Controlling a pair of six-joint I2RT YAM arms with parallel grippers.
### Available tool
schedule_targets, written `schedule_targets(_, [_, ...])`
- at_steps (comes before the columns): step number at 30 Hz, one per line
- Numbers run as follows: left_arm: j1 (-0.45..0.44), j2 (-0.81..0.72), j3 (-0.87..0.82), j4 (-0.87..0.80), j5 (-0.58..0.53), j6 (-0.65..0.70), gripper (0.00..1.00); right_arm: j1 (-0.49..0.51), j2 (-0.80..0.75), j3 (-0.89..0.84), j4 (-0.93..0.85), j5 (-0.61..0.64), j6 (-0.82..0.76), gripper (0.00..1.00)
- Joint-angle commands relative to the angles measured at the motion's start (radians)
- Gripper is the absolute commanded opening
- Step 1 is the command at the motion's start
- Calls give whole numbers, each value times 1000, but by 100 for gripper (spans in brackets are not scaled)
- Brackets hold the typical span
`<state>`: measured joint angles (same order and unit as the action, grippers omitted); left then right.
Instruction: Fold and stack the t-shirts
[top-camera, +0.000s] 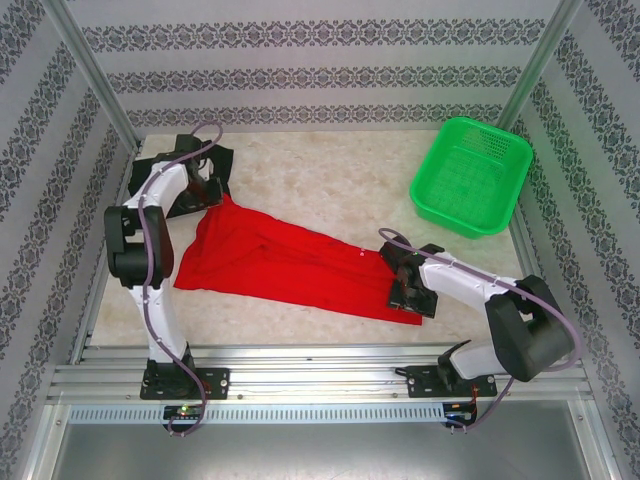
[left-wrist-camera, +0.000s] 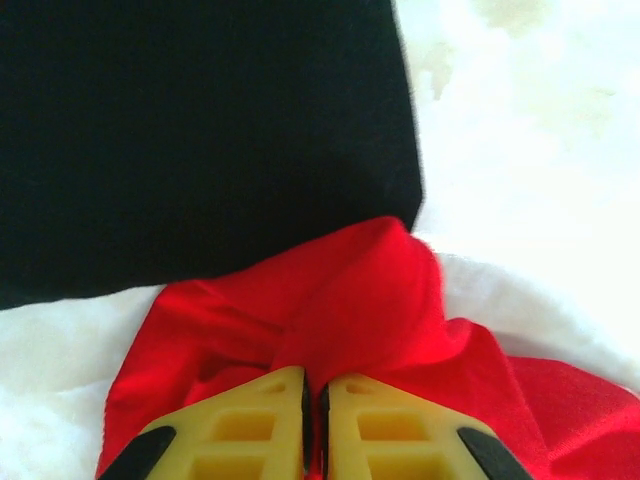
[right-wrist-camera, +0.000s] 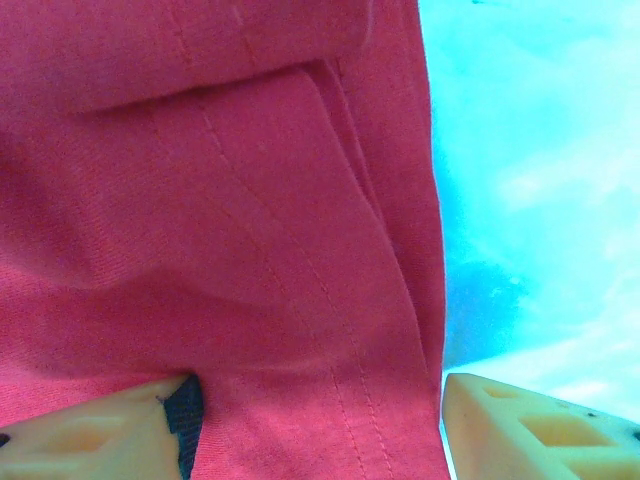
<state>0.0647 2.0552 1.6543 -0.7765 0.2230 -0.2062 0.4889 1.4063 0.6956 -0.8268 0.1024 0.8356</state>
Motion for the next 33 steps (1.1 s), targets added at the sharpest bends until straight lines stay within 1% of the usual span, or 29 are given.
schedule_targets(1, [-5,43,19,-52,-38,42,21,5,14,15,-59,63,13,65])
schedule_targets(2, [-5,47,17,-44,-40,41,26,5,14,15,-59,63,13,65])
schedule_targets(5, [-2,51,18,-19,-52,33,27,0,6,15,-63,67,14,66])
schedule_targets(7, [1,49,33,-9,-52,24,41,-1,-5,18,-68,71,7,67])
schedule_targets(8, [4,48,47,-10,-55,17,43,-3,-16,22,-76,75,5,69])
schedule_targets(10, [6,35,69,-10,-62,6,44,-5,-41,28,-81,78,-1,72])
schedule_targets(12, [6,6,79,-13,-48,-6,51,-6,-80,37,-91,75,-10,75])
schedule_targets(13, [6,-12,78,-16,-45,-12,52,-6,-100,40,-98,78,-10,77])
schedule_targets(16, [4,-107,21,-8,-34,-27,56,-14,-192,55,-118,91,-1,79])
schedule_targets(19, [-3,-230,-82,26,10,-11,61,-26,-308,55,-51,86,-24,83])
schedule_targets(21, [-17,-299,-163,53,70,18,64,-96,-349,54,3,27,-57,83])
schedule_targets(23, [-34,-332,-213,38,84,32,65,-190,-318,65,32,-52,-88,82])
schedule_targets(24, [-42,-345,-242,39,106,27,66,-219,-284,83,34,-65,-104,81])
schedule_targets(27, [-59,-376,-331,76,146,0,66,-244,-163,159,63,-92,-163,79])
schedule_targets(29, [-74,-391,-380,99,172,-10,66,-259,-69,221,48,-78,-186,75])
schedule_targets(33, [-77,-419,-475,71,134,-77,64,-263,63,288,72,-134,-208,67])
